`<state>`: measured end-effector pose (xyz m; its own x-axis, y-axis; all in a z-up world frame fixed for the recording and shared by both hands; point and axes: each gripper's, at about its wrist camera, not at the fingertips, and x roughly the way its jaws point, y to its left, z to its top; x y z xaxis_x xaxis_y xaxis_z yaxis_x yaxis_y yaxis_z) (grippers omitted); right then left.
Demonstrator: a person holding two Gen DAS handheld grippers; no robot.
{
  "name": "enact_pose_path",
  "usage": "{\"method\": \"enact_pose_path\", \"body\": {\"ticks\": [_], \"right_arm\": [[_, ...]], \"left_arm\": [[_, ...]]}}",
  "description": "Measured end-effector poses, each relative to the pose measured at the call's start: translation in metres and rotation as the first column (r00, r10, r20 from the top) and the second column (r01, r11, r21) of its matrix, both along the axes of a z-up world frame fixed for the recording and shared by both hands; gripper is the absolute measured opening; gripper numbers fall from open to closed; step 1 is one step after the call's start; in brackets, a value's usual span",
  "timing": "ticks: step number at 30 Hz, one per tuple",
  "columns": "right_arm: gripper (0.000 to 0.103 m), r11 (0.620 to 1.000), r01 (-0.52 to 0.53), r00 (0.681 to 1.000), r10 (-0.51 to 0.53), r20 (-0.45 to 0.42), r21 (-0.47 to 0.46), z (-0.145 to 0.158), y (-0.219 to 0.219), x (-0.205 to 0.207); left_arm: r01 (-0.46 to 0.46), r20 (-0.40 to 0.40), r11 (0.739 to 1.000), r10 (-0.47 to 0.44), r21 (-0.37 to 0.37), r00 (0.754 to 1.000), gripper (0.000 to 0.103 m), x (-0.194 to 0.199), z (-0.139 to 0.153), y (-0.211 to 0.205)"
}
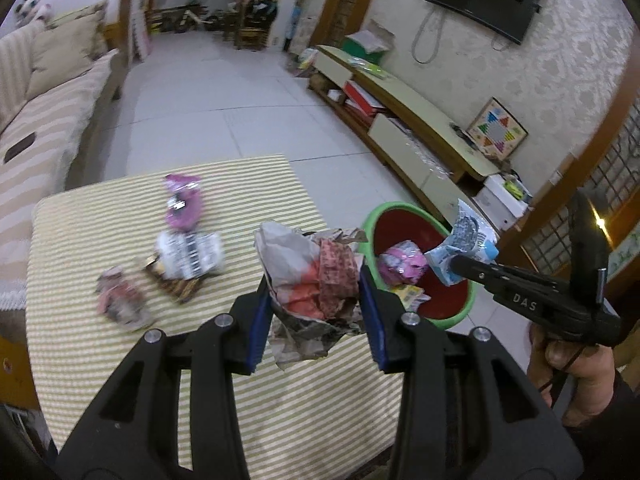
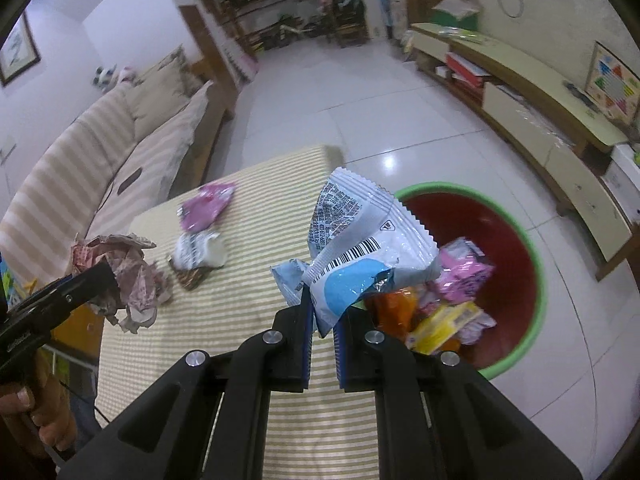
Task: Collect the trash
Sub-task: 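Carry the paper and blue-white wrapper over the bucket and open both tools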
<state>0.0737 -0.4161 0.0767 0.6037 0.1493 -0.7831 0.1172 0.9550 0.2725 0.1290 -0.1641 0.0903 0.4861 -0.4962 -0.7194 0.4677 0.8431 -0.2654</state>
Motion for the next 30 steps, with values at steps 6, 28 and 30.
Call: {"method": "enact_pose_path", "body": {"ticks": [6,28,30], "right_arm": [[0.009,0.996,0.083,0.997,-0.083,-0.001,0.020,-0.003,-0.047,-0.008],[0.010,0.981,0.178,0.983,-0.174,-0.066,0.071,-0.041,-0.129,-0.005],[0.010,0.982,0.175,0.983,-0.170,-0.072,0.074,-0.044,-0.128,-0.004]], "left_arm": [[0.081,-0.007,0.997,-0.081,-0.005,0.997,0.039,0.005,0.001,-0.051],[0.243,-0.059,0.970,-0.241,0.023,0.969,0.040,0.025,-0.024,-0.179],[0.245,-0.069,0.969,-0.243,0.026,0.968,0.040,0.026,-0.029,-0.182]]}}
